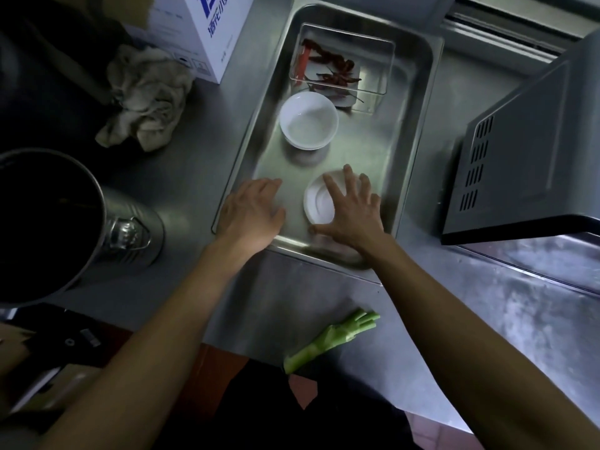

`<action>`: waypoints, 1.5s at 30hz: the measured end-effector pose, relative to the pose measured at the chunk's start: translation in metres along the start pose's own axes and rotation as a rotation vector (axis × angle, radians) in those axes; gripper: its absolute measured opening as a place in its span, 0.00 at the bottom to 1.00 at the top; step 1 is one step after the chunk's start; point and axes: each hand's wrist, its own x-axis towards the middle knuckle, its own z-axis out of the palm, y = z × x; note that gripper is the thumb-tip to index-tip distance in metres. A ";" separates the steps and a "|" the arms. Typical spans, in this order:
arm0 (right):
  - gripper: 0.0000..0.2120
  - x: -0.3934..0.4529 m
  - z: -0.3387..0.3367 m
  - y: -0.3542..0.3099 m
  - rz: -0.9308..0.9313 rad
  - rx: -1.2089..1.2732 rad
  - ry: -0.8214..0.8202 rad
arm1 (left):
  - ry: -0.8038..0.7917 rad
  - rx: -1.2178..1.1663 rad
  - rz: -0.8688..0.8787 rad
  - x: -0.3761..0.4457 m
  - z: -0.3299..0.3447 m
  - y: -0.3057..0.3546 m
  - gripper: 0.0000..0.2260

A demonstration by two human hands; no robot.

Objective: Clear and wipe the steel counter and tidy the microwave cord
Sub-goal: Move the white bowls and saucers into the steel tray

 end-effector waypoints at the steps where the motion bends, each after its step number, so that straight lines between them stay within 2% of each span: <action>1: 0.54 0.001 0.001 0.000 0.010 0.000 -0.007 | 0.000 -0.005 0.001 -0.002 -0.001 -0.001 0.23; 12: 0.50 -0.004 0.007 0.000 0.058 0.020 -0.021 | -0.034 0.010 0.040 -0.020 -0.002 -0.006 0.24; 17: 0.37 -0.036 -0.006 -0.007 0.100 0.054 0.129 | -0.058 0.013 0.089 -0.026 -0.004 -0.002 0.25; 23: 0.31 -0.103 -0.014 -0.002 0.140 0.165 0.303 | -0.114 0.032 0.219 -0.030 -0.005 0.026 0.25; 27: 0.30 -0.149 -0.011 0.017 0.187 0.191 0.373 | -0.087 0.052 0.342 -0.040 -0.004 0.061 0.24; 34: 0.30 -0.233 0.006 0.082 0.399 0.350 0.385 | -0.120 0.152 0.545 -0.066 0.020 0.145 0.22; 38: 0.27 -0.298 0.019 0.130 0.509 0.366 0.407 | -0.137 0.232 0.669 -0.096 0.051 0.208 0.23; 45: 0.29 -0.422 0.040 0.215 0.659 0.402 0.468 | -0.168 0.252 0.861 -0.173 0.098 0.333 0.24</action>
